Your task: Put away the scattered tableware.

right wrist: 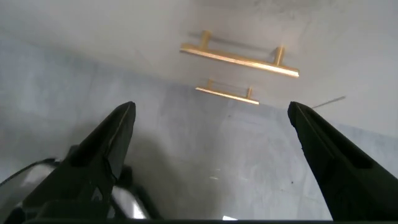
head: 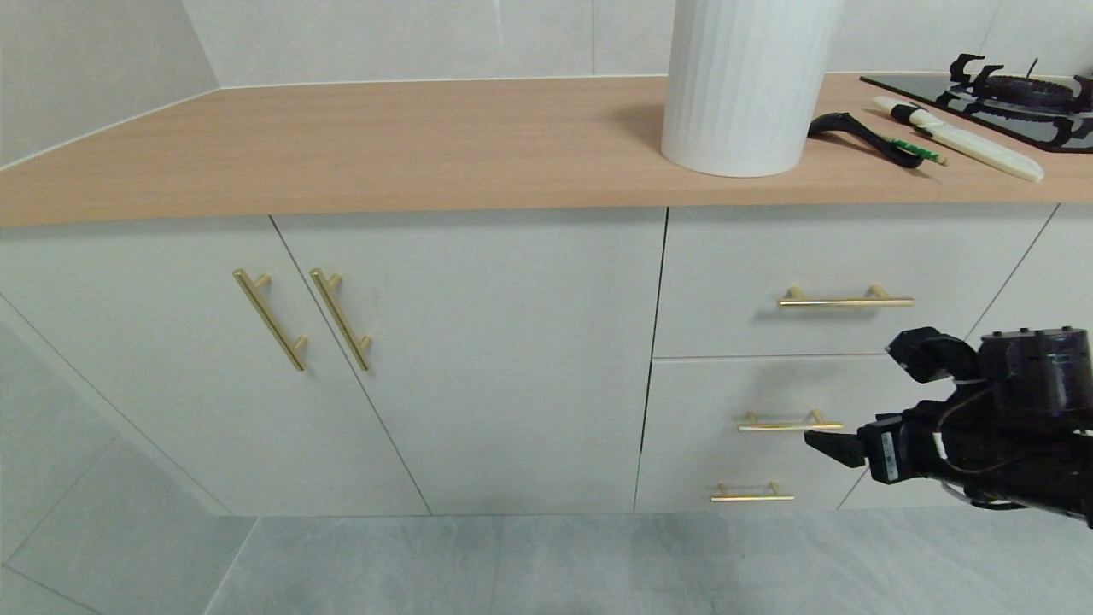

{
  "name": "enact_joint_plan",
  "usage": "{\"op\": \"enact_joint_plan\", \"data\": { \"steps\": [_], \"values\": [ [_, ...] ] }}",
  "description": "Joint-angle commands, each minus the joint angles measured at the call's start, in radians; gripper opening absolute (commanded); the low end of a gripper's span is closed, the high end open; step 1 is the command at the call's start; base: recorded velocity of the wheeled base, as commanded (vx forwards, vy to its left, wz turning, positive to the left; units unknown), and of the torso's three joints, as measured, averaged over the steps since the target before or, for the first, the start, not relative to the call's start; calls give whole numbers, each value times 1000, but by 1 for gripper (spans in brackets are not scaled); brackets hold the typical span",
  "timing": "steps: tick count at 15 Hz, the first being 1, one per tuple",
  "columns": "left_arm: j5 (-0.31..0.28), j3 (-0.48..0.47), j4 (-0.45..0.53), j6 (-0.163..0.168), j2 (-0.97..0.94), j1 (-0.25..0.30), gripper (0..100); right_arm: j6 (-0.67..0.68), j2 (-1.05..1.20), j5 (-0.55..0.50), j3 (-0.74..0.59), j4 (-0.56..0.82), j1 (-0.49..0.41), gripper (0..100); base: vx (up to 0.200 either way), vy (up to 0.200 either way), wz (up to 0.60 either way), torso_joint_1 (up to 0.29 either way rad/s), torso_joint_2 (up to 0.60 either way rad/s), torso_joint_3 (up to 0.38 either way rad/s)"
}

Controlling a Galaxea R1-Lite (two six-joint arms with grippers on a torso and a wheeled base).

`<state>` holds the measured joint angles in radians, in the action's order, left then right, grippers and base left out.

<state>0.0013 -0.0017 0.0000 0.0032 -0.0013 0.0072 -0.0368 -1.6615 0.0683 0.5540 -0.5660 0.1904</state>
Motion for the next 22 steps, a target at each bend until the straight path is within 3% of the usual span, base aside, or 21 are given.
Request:
{"op": "enact_joint_plan", "data": {
  "steps": [1,6,13,22],
  "values": [
    [0,0,0,0,1,0,100,-5,-167,-7,61,-22,-9,100,0,0,0,0,0,0],
    [0,0,0,0,1,0,100,2,-314,-143,69,-255,-31,100,0,0,0,0,0,0],
    [0,0,0,1,1,0,100,21,-477,-259,95,-446,-31,100,0,0,0,0,0,0],
    [0,0,0,0,1,0,100,92,-555,-317,167,-482,-29,100,0,0,0,0,0,0]
  ]
}}
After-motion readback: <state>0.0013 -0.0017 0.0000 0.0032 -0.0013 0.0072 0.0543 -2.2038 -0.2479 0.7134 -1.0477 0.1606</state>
